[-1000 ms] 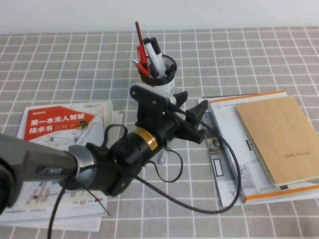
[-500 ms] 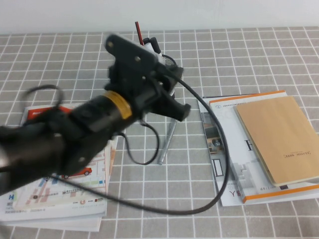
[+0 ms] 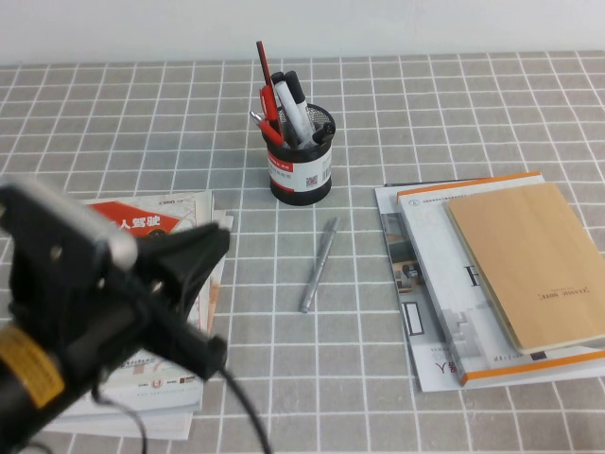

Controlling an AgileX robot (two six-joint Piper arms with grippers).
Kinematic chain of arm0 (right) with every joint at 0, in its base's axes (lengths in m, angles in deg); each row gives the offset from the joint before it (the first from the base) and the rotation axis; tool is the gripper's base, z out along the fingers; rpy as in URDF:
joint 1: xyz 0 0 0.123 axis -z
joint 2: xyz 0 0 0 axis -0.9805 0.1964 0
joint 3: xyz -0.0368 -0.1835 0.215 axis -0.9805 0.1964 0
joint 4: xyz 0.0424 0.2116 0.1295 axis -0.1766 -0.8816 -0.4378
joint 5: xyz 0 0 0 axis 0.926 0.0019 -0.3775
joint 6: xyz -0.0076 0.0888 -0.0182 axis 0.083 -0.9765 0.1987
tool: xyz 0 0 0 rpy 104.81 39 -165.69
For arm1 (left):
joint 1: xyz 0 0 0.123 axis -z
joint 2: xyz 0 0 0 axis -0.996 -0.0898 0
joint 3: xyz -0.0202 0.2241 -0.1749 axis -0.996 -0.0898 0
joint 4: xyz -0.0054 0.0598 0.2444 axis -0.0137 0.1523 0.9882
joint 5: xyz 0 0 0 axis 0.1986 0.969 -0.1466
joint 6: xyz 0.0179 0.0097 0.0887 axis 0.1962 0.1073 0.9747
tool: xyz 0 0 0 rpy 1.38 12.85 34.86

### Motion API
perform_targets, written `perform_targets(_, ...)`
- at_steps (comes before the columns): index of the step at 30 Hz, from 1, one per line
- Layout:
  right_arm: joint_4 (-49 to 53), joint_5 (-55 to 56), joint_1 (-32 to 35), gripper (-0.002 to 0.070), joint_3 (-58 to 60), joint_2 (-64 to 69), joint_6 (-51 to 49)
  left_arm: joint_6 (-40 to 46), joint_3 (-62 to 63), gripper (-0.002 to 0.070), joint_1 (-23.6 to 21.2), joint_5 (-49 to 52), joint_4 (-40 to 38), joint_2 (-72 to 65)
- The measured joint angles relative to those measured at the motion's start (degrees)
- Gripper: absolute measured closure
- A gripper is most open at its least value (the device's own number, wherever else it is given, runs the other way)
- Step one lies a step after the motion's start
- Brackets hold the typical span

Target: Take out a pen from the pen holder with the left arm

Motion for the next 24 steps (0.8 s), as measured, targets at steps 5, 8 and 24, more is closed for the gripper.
perform_targets(5, 0.0, 0.0, 0.0, 0.0689, 0.0, 0.0, 0.0, -0.13, -5.2, 0.0675, 0.0, 1.21, 0.0, 3.75)
perform_targets(8, 0.0, 0.0, 0.0, 0.0689, 0.0, 0.0, 0.0, -0.13, -6.28, 0.0675, -0.23, 4.8, 0.0, 5.22)
perform_targets(24, 0.0, 0.0, 0.0, 0.0689, 0.0, 0.0, 0.0, -3.92, -10.17, 0.0675, -4.13, 24.84, 1.02, 23.75)
